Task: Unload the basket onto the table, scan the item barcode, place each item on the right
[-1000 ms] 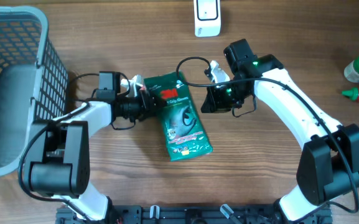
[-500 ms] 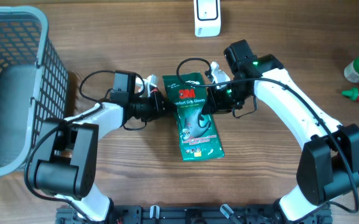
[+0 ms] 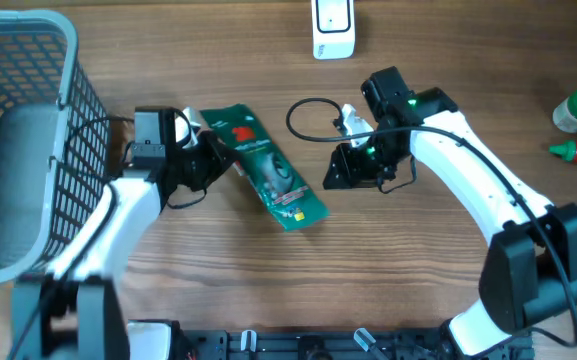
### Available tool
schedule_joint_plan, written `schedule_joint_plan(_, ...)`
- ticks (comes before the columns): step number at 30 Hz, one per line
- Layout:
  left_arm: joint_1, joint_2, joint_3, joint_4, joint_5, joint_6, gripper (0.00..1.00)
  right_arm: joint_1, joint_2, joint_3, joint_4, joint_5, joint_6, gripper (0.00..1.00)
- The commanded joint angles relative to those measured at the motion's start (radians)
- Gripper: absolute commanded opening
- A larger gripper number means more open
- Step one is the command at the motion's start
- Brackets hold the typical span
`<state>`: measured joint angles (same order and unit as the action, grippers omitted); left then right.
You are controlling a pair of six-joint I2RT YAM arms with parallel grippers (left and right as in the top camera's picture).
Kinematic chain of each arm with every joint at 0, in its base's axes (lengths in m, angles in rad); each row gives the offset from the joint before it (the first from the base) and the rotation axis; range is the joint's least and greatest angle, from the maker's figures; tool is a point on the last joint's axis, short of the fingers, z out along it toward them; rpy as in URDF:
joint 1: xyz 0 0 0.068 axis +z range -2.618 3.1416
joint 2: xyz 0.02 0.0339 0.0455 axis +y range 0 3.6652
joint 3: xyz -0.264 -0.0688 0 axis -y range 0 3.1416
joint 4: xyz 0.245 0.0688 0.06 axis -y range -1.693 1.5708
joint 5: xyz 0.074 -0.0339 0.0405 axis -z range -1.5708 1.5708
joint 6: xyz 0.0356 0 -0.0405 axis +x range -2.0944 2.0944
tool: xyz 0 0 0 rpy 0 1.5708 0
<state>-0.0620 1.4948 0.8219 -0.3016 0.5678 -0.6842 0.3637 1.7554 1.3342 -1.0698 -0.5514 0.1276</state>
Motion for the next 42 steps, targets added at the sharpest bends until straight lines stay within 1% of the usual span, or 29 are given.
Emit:
schedule_joint_plan(1,-0.035,-0.127,0.036,-0.080,-0.275,-0.106,0.04,0.005,-0.106,0.010,0.013,0.032,-0.056,0.59)
schedule_joint_plan(4,-0.053,-0.167,0.036,-0.108,-0.322,-0.144,0.04,0.021,-0.177,0.010,0.055,0.069,-0.110,0.70)
schedule_joint_plan(7,-0.065,-0.165,0.036,-0.115,-0.337,-0.173,0.04,0.081,-0.236,0.010,0.117,0.195,-0.130,0.71)
schedule_joint_plan(10,-0.072,-0.165,0.036,-0.114,-0.363,-0.209,0.04,0.184,-0.250,0.001,0.175,0.369,-0.131,0.71)
schedule_joint_plan(11,-0.072,-0.165,0.036,-0.114,-0.371,-0.222,0.04,0.220,-0.247,-0.009,0.203,0.412,-0.130,0.77)
schedule_joint_plan(12,-0.072,-0.165,0.036,-0.114,-0.382,-0.232,0.04,0.252,-0.239,-0.021,0.236,0.443,-0.128,1.00)
schedule_joint_plan(14,-0.072,-0.165,0.036,-0.115,-0.391,-0.246,0.04,0.299,-0.215,-0.043,0.293,0.478,-0.129,1.00)
schedule_joint_plan(16,-0.072,-0.165,0.036,-0.115,-0.391,-0.268,0.04,0.329,-0.187,-0.048,0.315,0.499,-0.132,1.00)
schedule_joint_plan(21,-0.071,-0.165,0.036,-0.115,-0.414,-0.298,0.04,0.340,-0.173,-0.051,0.319,0.500,-0.122,1.00)
schedule_joint_plan(26,-0.071,-0.165,0.036,-0.100,-0.417,-0.355,0.04,0.341,-0.173,-0.068,0.383,0.529,-0.164,1.00)
schedule_joint_plan(30,-0.071,-0.165,0.036,-0.091,-0.417,-0.357,0.04,0.359,-0.173,-0.106,0.427,0.525,-0.165,1.00)
schedule_joint_plan(39,-0.071,-0.165,0.036,-0.073,-0.417,-0.372,0.04,0.457,-0.173,-0.118,0.421,0.536,-0.180,1.00)
schedule_joint_plan(42,-0.071,-0.165,0.036,-0.072,-0.417,-0.373,0.04,0.462,-0.173,-0.134,0.430,0.551,-0.179,1.00)
